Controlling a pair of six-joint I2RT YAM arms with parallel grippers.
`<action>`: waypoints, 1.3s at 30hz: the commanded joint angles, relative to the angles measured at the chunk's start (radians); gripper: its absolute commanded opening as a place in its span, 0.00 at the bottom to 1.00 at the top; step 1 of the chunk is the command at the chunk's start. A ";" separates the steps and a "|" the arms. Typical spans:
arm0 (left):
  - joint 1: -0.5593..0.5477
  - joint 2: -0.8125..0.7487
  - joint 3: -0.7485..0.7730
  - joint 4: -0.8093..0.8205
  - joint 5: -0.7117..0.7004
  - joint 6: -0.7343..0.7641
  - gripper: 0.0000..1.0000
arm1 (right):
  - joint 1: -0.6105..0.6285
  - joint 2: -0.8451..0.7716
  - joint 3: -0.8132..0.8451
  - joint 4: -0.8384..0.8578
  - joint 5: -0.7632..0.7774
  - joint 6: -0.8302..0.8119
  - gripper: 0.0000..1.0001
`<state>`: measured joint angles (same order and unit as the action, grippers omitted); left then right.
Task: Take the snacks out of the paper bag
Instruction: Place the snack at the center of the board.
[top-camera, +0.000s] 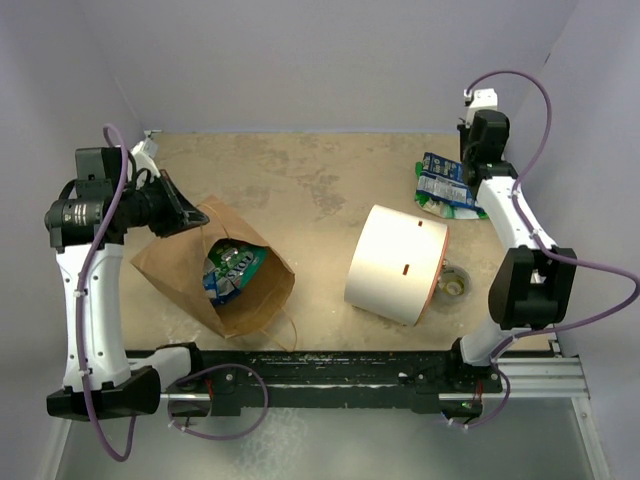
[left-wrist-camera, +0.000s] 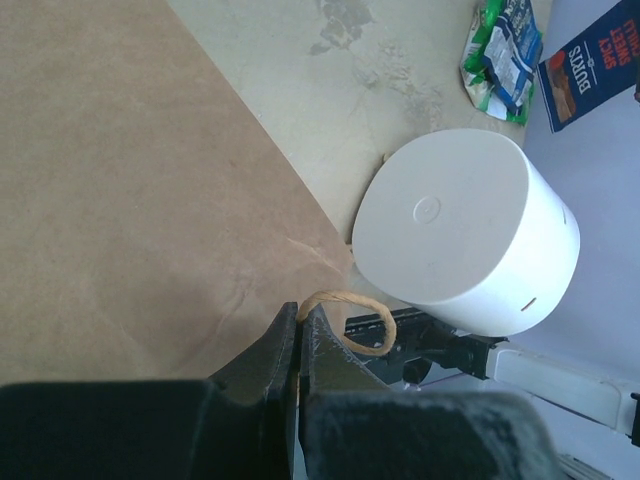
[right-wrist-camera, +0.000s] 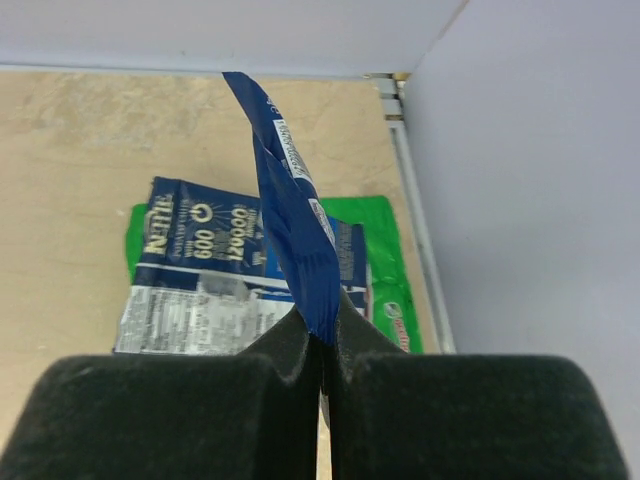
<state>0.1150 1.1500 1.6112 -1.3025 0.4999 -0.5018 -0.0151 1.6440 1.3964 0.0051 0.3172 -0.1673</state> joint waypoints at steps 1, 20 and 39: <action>-0.003 0.017 0.016 0.044 0.010 0.037 0.00 | -0.007 -0.016 0.025 0.057 -0.185 0.107 0.00; -0.003 0.053 -0.007 0.042 -0.014 0.057 0.00 | -0.202 0.159 -0.169 0.382 -0.344 0.751 0.00; -0.003 0.033 -0.023 0.042 -0.005 0.029 0.00 | -0.303 0.218 -0.164 0.286 -0.337 0.739 0.12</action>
<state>0.1150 1.2106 1.5955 -1.3022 0.4934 -0.4683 -0.3161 1.8633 1.1923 0.3073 -0.0280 0.5999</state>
